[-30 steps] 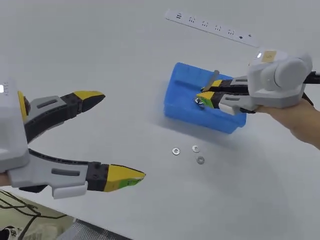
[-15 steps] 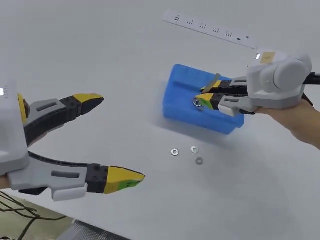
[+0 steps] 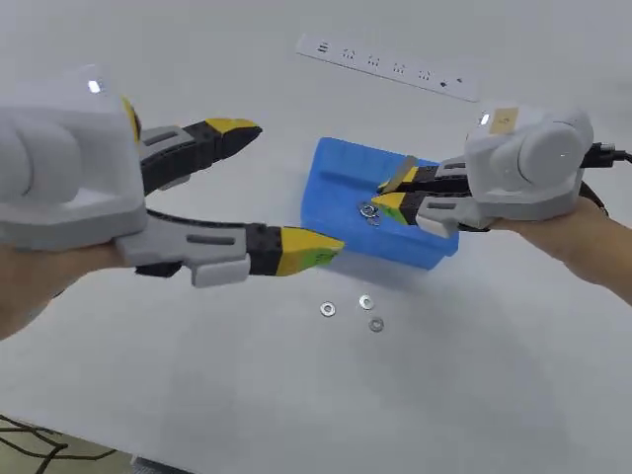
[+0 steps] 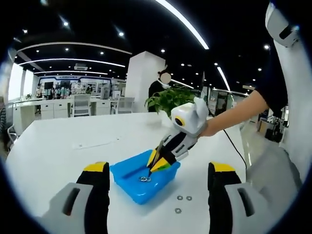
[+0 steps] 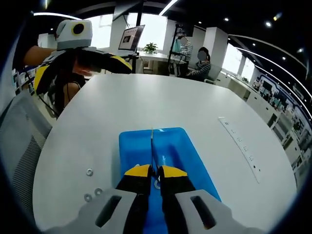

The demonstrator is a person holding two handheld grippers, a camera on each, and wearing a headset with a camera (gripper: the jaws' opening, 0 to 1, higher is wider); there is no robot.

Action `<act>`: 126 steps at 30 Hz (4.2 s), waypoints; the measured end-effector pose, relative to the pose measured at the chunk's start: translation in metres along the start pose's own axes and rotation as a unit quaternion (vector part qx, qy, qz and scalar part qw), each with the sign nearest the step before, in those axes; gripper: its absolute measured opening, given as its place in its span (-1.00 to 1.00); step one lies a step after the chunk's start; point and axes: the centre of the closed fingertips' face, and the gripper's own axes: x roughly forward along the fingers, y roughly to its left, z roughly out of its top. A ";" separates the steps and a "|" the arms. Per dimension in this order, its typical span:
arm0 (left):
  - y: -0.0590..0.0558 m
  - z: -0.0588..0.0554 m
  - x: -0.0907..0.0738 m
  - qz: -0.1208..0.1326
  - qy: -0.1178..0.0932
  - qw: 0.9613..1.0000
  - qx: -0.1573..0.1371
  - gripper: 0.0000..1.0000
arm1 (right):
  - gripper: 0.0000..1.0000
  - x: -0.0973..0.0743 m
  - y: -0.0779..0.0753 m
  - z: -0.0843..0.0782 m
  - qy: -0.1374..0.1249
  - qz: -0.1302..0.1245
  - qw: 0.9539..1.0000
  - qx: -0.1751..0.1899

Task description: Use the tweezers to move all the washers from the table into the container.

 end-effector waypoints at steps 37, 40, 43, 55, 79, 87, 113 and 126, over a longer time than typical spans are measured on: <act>-0.032 -0.008 0.080 -0.185 0.071 0.975 0.101 -0.83 | -0.84 -0.011 0.026 0.007 0.011 0.038 0.996 -0.075; -0.025 -0.006 0.079 -0.168 0.071 0.974 0.136 -0.86 | -0.84 -0.012 0.026 0.007 0.012 0.038 0.996 -0.078; -0.026 -0.004 0.078 -0.171 0.068 0.972 0.148 -0.89 | -0.83 -0.012 0.024 0.009 0.009 0.033 0.996 -0.082; -0.023 0.002 0.075 -0.177 0.066 0.967 0.168 -0.91 | -0.76 -0.015 0.023 0.017 -0.003 0.024 0.997 -0.079; -0.010 0.030 0.043 -0.133 0.055 0.970 0.194 -0.91 | -0.10 -0.056 0.007 0.013 -0.029 -0.050 0.998 -0.014; -0.022 0.028 0.029 -0.126 0.054 0.971 0.197 -0.91 | 0.26 -0.080 0.024 0.003 -0.054 -0.062 0.997 0.010; -0.072 -0.015 0.006 -0.159 0.070 0.969 0.176 -0.91 | 0.86 -0.116 0.115 -0.049 -0.077 -0.063 0.987 0.124; -0.073 -0.041 0.004 -0.168 0.075 0.970 0.156 -0.90 | 1.00 -0.119 0.129 -0.062 -0.067 -0.058 0.985 0.146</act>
